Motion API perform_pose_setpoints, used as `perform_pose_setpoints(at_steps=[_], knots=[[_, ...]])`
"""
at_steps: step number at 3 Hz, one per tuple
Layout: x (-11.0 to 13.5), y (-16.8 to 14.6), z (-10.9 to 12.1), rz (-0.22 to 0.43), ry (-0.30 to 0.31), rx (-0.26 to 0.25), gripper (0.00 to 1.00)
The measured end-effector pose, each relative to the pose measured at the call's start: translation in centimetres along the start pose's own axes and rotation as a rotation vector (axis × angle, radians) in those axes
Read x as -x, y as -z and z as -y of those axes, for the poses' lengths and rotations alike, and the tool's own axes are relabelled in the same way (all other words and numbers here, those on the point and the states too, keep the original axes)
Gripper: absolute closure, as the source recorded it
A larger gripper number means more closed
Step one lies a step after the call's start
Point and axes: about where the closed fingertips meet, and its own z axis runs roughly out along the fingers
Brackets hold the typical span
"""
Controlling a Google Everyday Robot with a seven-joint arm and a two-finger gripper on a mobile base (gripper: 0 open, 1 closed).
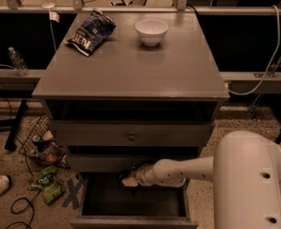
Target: Place rxbar chocolate into bottom drawer
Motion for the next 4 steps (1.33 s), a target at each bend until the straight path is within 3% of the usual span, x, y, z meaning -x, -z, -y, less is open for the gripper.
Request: perform_pose_setpoints(at_steps=[1,2,4], knots=[[0.00,-0.01,0.00,0.000,0.000,0.000,1.00],[0.00,-0.02,-0.01,0.000,0.000,0.000,0.77],[-0.01,-0.02,-0.01,0.000,0.000,0.000,1.00]])
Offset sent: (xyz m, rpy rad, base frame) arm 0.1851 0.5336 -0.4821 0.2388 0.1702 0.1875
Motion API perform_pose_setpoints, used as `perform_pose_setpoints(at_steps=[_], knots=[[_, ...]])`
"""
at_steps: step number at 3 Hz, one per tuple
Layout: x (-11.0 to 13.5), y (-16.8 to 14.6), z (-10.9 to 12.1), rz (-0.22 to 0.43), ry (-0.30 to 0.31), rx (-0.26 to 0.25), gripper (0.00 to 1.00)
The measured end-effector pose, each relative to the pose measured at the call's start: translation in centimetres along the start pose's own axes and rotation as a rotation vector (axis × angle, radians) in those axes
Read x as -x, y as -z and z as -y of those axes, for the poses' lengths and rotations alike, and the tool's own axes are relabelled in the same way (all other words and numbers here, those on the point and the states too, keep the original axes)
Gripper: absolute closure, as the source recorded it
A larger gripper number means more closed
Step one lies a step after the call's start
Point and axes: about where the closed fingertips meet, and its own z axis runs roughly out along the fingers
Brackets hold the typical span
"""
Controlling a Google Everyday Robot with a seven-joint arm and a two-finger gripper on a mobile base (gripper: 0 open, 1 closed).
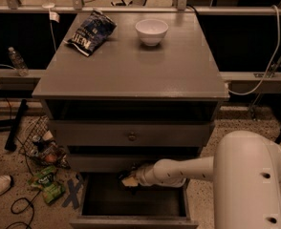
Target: Place rxbar chocolate into bottom drawer
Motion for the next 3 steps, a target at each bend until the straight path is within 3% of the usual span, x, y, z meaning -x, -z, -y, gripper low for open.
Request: perform_pose_setpoints(at_steps=[3], knots=[[-0.03,-0.01,0.00,0.000,0.000,0.000,0.97]])
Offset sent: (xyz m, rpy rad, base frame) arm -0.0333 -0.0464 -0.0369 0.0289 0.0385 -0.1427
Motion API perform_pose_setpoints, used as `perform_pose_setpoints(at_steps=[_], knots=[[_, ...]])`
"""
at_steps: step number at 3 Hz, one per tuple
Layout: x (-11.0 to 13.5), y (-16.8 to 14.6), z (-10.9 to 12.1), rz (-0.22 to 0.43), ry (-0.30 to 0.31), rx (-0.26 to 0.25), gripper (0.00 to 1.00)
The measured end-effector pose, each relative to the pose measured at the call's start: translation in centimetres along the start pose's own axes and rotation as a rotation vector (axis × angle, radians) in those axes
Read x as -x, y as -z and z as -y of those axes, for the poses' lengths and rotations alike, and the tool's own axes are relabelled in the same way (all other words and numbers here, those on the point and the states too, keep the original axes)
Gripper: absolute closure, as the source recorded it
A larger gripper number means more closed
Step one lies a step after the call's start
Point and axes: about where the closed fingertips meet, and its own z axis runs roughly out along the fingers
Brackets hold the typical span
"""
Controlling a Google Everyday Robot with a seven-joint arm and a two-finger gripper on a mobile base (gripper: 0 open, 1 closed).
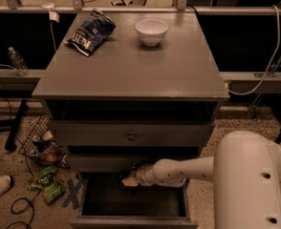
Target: Place rxbar chocolate into bottom drawer
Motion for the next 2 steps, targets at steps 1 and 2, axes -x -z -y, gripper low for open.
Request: perform_pose_setpoints(at_steps=[1,2], knots=[[0.00,0.00,0.00,0.000,0.000,0.000,0.75],[0.00,-0.01,-0.01,0.000,0.000,0.000,0.43]])
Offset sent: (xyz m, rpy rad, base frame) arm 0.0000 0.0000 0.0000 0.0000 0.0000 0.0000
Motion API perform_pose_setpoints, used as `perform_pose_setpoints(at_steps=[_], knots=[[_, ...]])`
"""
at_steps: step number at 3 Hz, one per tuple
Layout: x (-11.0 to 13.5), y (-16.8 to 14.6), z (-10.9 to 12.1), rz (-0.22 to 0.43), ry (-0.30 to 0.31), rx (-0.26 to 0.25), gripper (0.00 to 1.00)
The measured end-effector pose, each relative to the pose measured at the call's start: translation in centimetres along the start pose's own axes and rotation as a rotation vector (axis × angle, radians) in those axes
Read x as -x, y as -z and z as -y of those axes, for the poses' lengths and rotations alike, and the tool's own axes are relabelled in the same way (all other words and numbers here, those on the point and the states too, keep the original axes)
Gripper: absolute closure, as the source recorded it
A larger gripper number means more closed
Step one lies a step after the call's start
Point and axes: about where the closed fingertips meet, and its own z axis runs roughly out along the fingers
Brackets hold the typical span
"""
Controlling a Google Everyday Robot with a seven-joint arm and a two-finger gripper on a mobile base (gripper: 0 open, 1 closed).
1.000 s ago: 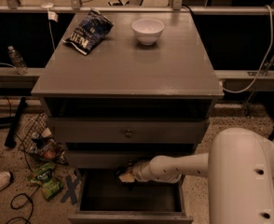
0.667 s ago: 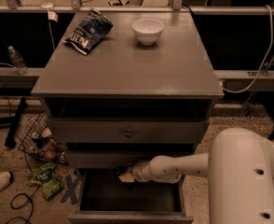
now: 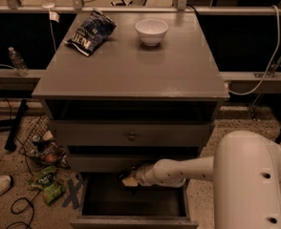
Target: Place rxbar chocolate into bottom drawer
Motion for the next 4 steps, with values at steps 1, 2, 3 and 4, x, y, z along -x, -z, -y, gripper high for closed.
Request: perform_pose_setpoints(at_steps=[1,2,3,4], knots=[[-0.1,0.1,-0.1,0.000,0.000,0.000,0.20],[-0.5,0.1,-1.1,0.000,0.000,0.000,0.00],[-0.6,0.1,-1.4,0.000,0.000,0.000,0.00],[-0.6,0.1,-1.5,0.000,0.000,0.000,0.00]])
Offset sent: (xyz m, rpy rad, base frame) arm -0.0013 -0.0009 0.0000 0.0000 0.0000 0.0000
